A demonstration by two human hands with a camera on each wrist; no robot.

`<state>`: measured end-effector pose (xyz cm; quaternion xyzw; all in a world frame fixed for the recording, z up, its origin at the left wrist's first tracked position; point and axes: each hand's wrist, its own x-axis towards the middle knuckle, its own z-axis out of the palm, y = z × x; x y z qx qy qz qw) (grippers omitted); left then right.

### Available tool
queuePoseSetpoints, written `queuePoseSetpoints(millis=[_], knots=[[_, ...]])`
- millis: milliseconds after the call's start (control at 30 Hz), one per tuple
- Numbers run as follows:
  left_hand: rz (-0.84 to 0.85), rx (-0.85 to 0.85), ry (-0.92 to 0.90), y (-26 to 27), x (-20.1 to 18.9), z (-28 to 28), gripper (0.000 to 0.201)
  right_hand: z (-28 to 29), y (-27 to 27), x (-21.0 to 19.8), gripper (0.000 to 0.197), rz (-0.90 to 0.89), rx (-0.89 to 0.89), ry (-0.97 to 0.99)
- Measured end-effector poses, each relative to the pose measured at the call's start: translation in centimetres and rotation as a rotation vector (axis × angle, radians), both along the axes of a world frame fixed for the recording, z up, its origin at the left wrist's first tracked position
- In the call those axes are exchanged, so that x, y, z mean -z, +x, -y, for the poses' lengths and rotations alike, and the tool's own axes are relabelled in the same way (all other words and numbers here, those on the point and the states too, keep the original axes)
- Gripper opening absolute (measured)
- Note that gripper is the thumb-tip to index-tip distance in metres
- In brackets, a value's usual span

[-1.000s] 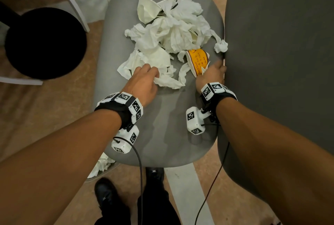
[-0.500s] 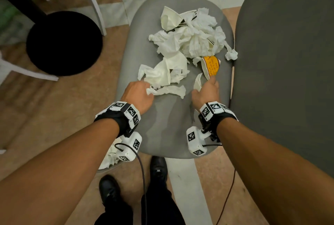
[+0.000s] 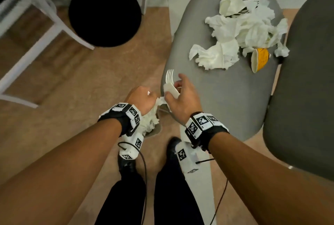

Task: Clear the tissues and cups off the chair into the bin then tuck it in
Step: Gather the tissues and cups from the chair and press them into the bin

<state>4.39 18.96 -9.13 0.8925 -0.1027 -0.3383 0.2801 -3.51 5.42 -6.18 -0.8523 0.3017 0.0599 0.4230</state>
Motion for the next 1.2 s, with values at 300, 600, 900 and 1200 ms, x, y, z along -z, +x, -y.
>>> queuePoseSetpoints(millis=[300,600,900,1200], knots=[[-0.374,-0.121,0.048,-1.9,10.1,-11.1,0.027,-9.1,1.9,10.9,0.051,-0.236,-0.141,0.066],[-0.021,-0.024,-0.054,-4.7,20.0,-13.8,0.06,-12.5,1.7,23.0,0.066,-0.296,-0.225,0.158],[0.228,-0.252,0.144,-2.8,22.3,-15.0,0.042,-13.8,0.7,26.8,0.08,-0.389,-0.702,-0.044],[0.117,-0.206,0.106,-2.4,25.7,-16.5,0.026,-15.0,1.4,34.0,0.09,-0.758,-1.021,-0.232]])
